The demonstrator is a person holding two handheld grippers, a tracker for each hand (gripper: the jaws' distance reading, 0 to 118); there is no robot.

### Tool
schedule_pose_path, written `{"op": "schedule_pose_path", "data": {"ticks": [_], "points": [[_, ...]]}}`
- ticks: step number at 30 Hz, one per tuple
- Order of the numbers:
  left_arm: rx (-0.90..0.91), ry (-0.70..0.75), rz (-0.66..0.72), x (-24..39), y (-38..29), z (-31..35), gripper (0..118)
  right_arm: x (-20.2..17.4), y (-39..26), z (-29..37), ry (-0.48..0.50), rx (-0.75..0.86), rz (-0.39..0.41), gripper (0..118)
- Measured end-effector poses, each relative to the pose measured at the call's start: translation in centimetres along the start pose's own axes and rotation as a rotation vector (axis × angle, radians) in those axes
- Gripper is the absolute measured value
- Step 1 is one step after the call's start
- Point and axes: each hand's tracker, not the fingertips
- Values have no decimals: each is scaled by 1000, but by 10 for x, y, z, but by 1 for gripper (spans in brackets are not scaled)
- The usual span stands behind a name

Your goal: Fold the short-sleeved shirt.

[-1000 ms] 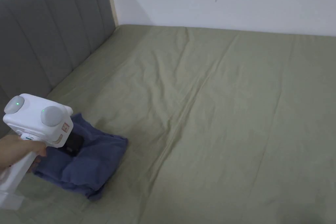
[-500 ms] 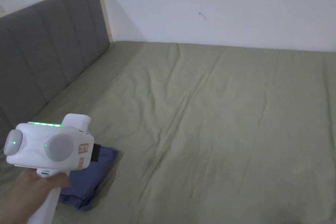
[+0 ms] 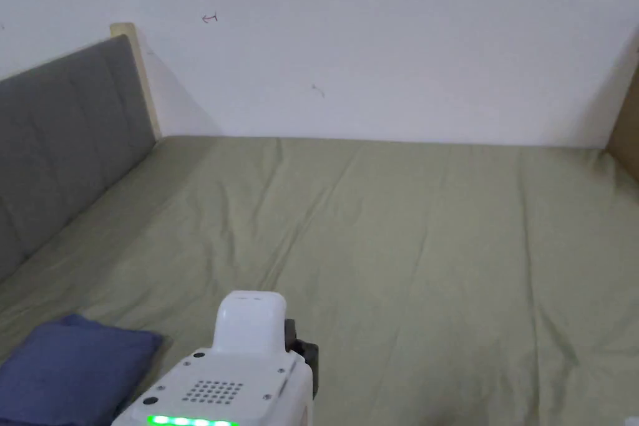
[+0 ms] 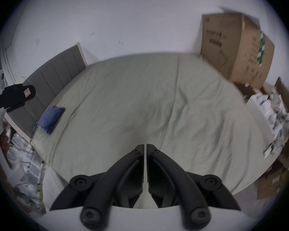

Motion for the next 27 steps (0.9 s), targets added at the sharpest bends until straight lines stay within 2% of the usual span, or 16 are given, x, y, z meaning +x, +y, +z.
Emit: {"op": "schedule_pose_path", "data": {"ticks": [1, 4, 5, 8, 11, 12, 14, 16, 20, 22, 25, 27], "points": [[38, -22, 25, 9, -4, 8, 0, -2, 3, 6, -49, 53, 21, 4], [95, 13, -14, 33, -9, 24, 2, -7, 7, 23, -170, 219, 67, 11], [109, 21, -49, 38, -7, 28, 10, -10, 9, 30, -189, 253, 90, 26], [154, 30, -136, 51, -3, 42, 23, -18, 15, 49, -225, 362, 133, 43], [180, -7, -139, 53, -1, 51, 95, -22, 20, 61, -256, 431, 134, 96], [183, -16, -121, 55, 1, 56, 104, -22, 23, 65, -249, 441, 106, 103], [194, -18, -95, 54, 4, 63, 105, -21, 30, 71, -229, 425, 13, 105], [201, -8, -85, 52, 7, 65, 105, -20, 36, 74, -214, 393, -48, 105], [216, 0, -77, 46, 11, 73, 109, -21, 44, 76, -243, 296, 19, 105], [208, 24, -66, 46, 14, 74, 109, -22, 38, 80, -230, 400, 31, 105], [189, 25, -53, 43, 16, 74, 109, -26, 42, 85, -246, 361, 8, 105], [180, -5, -54, 41, 16, 74, 109, -31, 44, 86, -317, 317, 13, 105]]}}
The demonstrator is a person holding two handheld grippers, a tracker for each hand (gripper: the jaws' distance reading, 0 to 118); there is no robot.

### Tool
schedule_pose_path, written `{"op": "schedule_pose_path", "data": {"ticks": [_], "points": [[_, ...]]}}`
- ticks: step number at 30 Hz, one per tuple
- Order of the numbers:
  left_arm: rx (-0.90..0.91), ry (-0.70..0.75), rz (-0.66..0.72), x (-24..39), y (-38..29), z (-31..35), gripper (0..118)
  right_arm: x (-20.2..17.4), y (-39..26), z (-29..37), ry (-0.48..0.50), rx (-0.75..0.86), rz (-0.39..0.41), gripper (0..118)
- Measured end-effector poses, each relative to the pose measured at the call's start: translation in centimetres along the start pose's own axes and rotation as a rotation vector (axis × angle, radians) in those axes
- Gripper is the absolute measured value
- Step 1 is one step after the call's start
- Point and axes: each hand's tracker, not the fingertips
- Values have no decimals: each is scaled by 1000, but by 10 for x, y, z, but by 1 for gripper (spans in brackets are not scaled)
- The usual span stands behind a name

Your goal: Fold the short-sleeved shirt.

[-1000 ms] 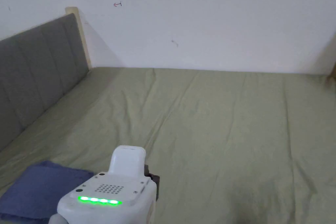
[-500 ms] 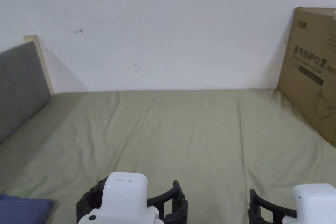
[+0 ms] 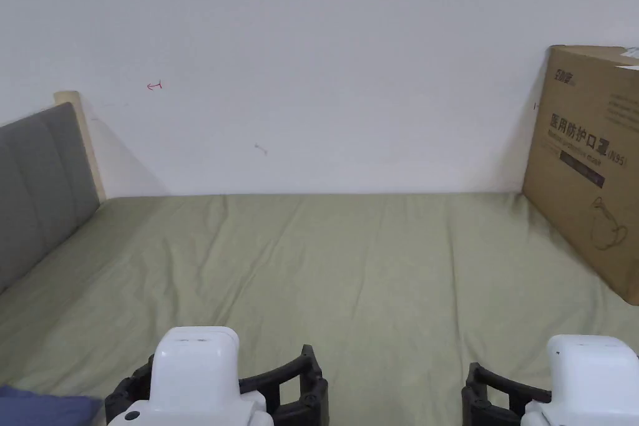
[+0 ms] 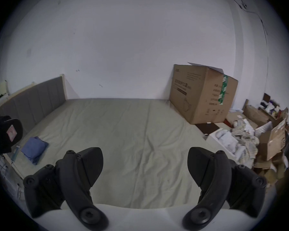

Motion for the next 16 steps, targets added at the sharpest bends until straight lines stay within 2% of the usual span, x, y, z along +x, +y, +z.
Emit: {"op": "schedule_pose_path", "data": {"ticks": [5, 8, 16], "points": [[6, -12, -9, 1, 1, 4, 109, -11, 5, 0, -73, -52, 62, 105], [7, -11, -6, 1, 3, 4, 109, -7, 5, -1, -16, -50, 26, 105], [3, 9, -5, -1, 5, 3, 109, 0, 13, -3, 16, -60, -15, 105]]}}
